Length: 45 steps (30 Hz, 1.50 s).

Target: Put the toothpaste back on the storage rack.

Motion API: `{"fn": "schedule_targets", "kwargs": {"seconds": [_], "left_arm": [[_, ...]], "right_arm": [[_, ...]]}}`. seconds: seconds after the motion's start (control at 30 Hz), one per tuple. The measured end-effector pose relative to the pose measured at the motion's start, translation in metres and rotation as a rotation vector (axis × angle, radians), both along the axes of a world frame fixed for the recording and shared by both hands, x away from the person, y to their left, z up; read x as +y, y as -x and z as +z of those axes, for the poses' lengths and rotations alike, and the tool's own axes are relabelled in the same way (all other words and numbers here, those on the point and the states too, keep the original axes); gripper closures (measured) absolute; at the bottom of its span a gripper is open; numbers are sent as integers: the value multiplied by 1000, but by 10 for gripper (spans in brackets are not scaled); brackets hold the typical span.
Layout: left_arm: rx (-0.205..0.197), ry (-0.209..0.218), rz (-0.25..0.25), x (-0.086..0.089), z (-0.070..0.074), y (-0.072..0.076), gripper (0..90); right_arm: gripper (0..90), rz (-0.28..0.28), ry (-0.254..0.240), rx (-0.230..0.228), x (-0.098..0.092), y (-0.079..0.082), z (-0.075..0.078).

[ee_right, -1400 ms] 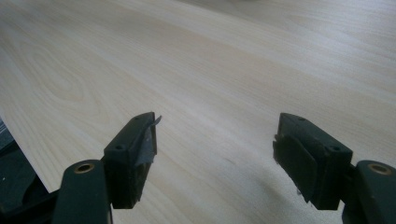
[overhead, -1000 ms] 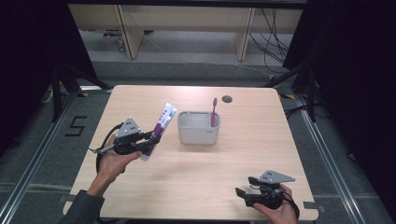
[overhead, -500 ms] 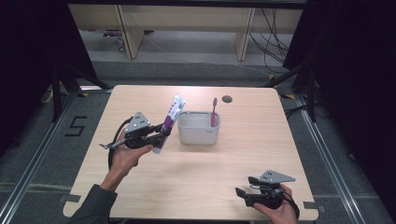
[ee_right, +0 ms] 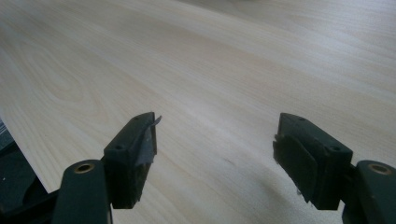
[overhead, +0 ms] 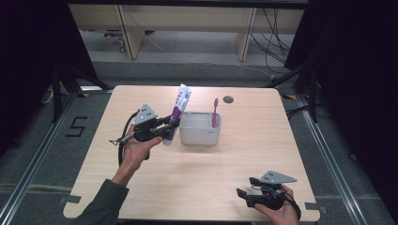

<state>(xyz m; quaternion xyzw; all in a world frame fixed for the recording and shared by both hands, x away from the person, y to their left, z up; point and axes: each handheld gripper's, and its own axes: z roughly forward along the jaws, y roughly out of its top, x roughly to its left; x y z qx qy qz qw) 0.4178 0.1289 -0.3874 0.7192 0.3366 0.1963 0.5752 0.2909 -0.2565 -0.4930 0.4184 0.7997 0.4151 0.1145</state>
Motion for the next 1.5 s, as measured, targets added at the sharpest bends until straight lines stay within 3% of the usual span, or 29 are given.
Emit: {"fn": "schedule_targets", "kwargs": {"seconds": [0.2,0.23,0.27,0.73,0.87,0.9,0.93,1.03,1.13,1.17,1.2,1.23,1.27,1.33,1.5], "left_arm": [[-13,16,12,-10,4,-7,707],[-17,20,13,-11,4,-9,707],[-22,28,18,-13,5,-10,707],[-30,47,24,-30,8,-25,707],[-38,48,28,-35,10,-28,707],[-36,49,28,-36,11,-29,707],[-34,59,27,-38,12,-31,707],[-45,59,28,-42,13,-33,707],[-46,67,28,-48,14,-36,707],[-51,66,29,-49,15,-37,707],[-54,64,29,-51,15,-38,707],[-53,66,26,-53,15,-40,707],[-56,67,31,-55,15,-40,707],[-55,69,27,-59,15,-43,707],[-58,64,25,-67,14,-47,707]], "right_arm": [[304,13,-4,-1,0,0,0],[304,-10,-13,25,1,2,0],[304,1,2,2,0,0,0],[305,-1,8,6,-1,0,0],[305,1,1,-4,-1,-1,-1],[304,-6,-31,17,1,0,-2],[304,-4,14,0,-2,-1,0],[305,-7,-19,24,0,0,-1],[304,1,-5,-3,-1,-1,-1],[305,-8,-19,24,0,1,0],[304,-5,-35,19,1,0,-2],[305,-9,-12,22,0,1,0],[304,-4,-35,19,1,0,-2],[304,2,7,6,-2,0,1],[304,2,9,3,-2,0,0]]}}
